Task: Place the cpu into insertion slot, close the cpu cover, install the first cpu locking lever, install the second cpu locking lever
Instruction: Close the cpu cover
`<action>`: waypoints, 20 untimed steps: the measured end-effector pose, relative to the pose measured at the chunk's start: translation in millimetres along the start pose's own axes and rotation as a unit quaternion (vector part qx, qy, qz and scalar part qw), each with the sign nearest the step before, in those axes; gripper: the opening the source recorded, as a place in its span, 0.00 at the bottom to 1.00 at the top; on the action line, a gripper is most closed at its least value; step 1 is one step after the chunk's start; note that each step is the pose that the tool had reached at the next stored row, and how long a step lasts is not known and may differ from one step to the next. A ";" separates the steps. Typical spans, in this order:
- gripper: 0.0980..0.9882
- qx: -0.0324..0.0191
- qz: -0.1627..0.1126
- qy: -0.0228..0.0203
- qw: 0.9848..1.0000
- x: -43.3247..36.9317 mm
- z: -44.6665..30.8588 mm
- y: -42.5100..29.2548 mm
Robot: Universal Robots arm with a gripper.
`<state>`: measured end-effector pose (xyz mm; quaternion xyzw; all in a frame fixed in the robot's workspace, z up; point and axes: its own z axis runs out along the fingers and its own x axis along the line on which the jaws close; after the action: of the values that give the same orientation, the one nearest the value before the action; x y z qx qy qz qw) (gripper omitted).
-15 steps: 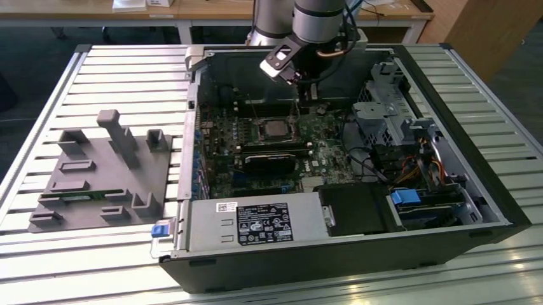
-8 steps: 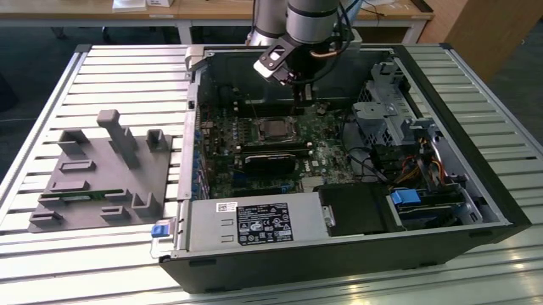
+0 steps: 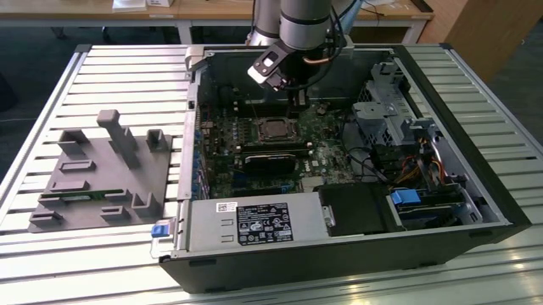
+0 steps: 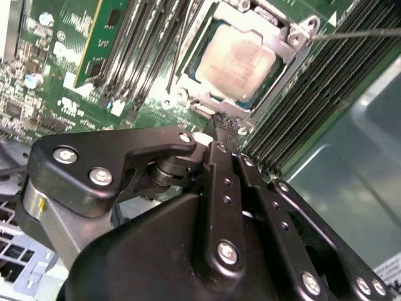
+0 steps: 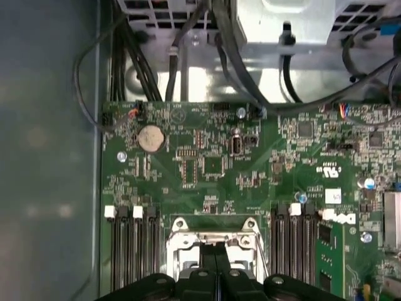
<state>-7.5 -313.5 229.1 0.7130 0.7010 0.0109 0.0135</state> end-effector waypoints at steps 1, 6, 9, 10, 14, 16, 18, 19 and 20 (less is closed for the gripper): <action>0.02 0.000 0.000 0.000 1.000 0.0 0.5 -1.4; 0.02 0.000 0.000 0.000 1.000 -0.1 1.3 -8.0; 0.02 0.000 0.000 0.000 1.000 -0.1 1.4 -10.0; 0.02 0.000 0.000 0.000 1.000 -0.1 1.7 -10.7; 0.02 0.000 0.000 0.000 1.000 -0.2 4.4 -12.3; 0.02 0.000 0.000 0.000 1.000 -0.2 4.6 -13.0; 0.02 0.000 0.000 0.000 1.000 -0.2 4.6 -14.1; 0.02 0.000 0.000 0.000 1.000 -0.2 4.7 -14.7; 0.02 0.000 0.000 0.000 1.000 -0.2 4.7 -15.5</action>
<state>-22.8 -313.5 223.8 0.7130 0.7009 0.0110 0.0135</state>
